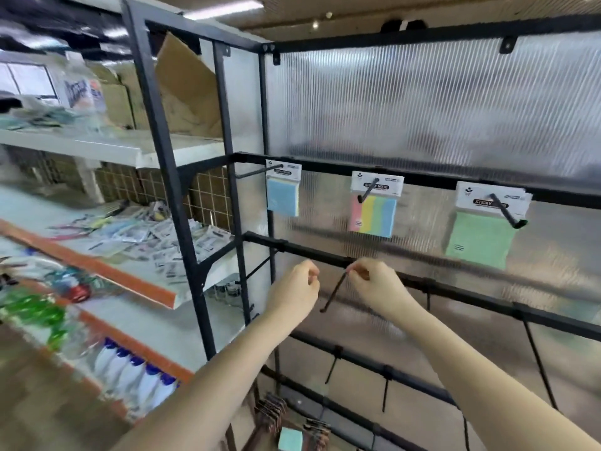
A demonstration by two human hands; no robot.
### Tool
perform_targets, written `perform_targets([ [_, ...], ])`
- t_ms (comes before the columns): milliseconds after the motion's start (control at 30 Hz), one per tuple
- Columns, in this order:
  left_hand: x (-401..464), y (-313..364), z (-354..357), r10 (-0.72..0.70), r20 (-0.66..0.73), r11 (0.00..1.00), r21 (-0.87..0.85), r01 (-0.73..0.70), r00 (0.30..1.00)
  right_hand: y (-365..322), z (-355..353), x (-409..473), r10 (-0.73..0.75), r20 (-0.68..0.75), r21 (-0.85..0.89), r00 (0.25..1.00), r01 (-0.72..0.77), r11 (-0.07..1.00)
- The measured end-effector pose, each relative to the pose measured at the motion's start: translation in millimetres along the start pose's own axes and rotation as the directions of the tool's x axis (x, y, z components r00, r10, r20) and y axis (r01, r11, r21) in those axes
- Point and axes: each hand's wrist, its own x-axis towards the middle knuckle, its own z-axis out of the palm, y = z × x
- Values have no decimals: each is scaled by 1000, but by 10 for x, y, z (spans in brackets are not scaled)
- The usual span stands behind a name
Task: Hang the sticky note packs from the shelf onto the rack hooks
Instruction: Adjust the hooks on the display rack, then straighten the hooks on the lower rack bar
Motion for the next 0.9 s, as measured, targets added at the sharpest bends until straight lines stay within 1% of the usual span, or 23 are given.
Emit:
perform_targets([
  [100,9,-301,-210,-46,-32,999,-6,46,998,-279,265,101,-51,28,10,998,51,999],
  [233,47,-768,-506,-55,-74,998,-17,54,996,-693,661,268,-100,32,30,994,99,995],
  [300,74,-1009,-661,-86,-61,996,-28,85,994,-901,894,355,-145,34,18,989,144,989],
  [367,93,-1248,-814,-124,-52,992,-25,123,991,-1108,1129,441,-178,68,30,982,176,984],
  [433,111,-1487,-947,-126,-48,992,-11,126,991,-1313,1365,523,-207,117,40,971,203,978],
  [533,116,-1856,-1127,-112,-5,994,3,112,994,-1631,1734,626,-258,152,44,954,254,966],
  [600,115,-2124,-1243,-139,32,990,38,138,990,-1840,1976,686,-286,173,72,943,277,958],
  [733,95,-2693,-1448,-230,97,972,60,225,968,-2188,2416,807,-295,237,124,926,272,954],
  [833,69,-3068,-1589,-270,115,961,91,260,956,-2390,2727,906,-284,288,124,914,258,958],
  [900,37,-3270,-1680,-320,114,945,112,308,941,-2498,2936,962,-275,321,116,906,250,961],
])
